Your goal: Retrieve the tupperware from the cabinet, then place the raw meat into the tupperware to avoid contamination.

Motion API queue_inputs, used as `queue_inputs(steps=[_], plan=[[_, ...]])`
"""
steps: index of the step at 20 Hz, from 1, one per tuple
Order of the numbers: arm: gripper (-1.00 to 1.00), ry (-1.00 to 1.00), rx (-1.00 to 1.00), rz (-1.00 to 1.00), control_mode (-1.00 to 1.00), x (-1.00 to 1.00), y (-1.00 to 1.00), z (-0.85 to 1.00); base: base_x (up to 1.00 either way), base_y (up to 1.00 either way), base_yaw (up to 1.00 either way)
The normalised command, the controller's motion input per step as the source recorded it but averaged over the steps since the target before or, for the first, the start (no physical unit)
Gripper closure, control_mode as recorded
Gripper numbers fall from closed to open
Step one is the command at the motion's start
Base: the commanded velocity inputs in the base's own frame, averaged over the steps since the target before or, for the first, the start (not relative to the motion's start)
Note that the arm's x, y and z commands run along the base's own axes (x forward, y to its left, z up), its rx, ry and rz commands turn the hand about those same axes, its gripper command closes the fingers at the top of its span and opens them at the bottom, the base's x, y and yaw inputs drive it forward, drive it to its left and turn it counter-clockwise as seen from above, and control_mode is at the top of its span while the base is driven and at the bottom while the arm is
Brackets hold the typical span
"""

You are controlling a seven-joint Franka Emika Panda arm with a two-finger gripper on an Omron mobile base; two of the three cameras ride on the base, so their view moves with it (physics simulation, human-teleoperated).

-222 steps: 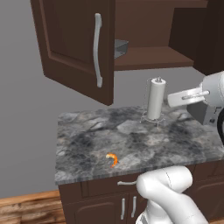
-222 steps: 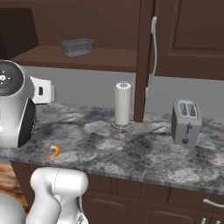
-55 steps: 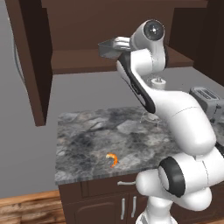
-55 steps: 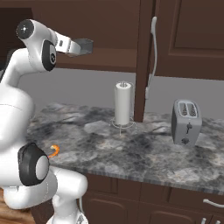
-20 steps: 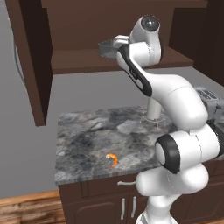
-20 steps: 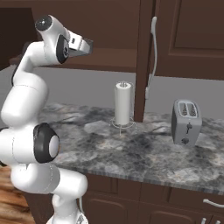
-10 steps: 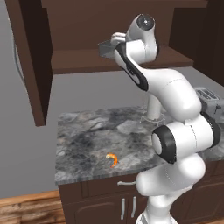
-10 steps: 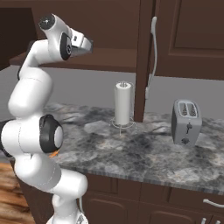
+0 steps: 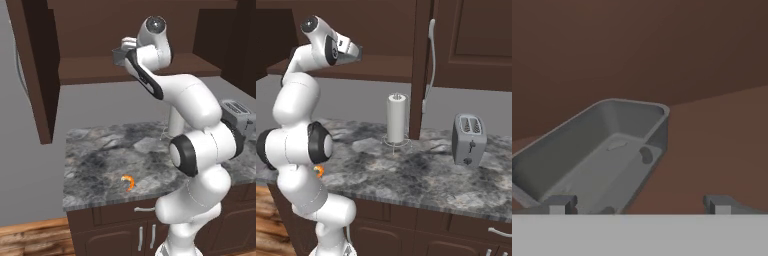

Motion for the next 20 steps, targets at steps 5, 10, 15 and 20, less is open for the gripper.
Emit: queue_inputs(steps=[5, 10, 15, 20], plan=[[-1.00, 0.00, 0.00, -0.01, -1.00, 0.33, 0.04, -0.18, 0.00, 0.00, 0.00], [-1.00, 0.00, 0.00, -0.01, -1.00, 0.35, 0.03, -0.11, 0.00, 0.00, 0.00], [-1.00, 0.00, 0.00, 0.00, -1.00, 0.28, 0.02, -0.28, 0.00, 0.00, 0.00], [1.00, 0.00, 0.00, 0.00, -1.00, 0.16, 0.02, -0.22, 0.00, 0.00, 0.00]])
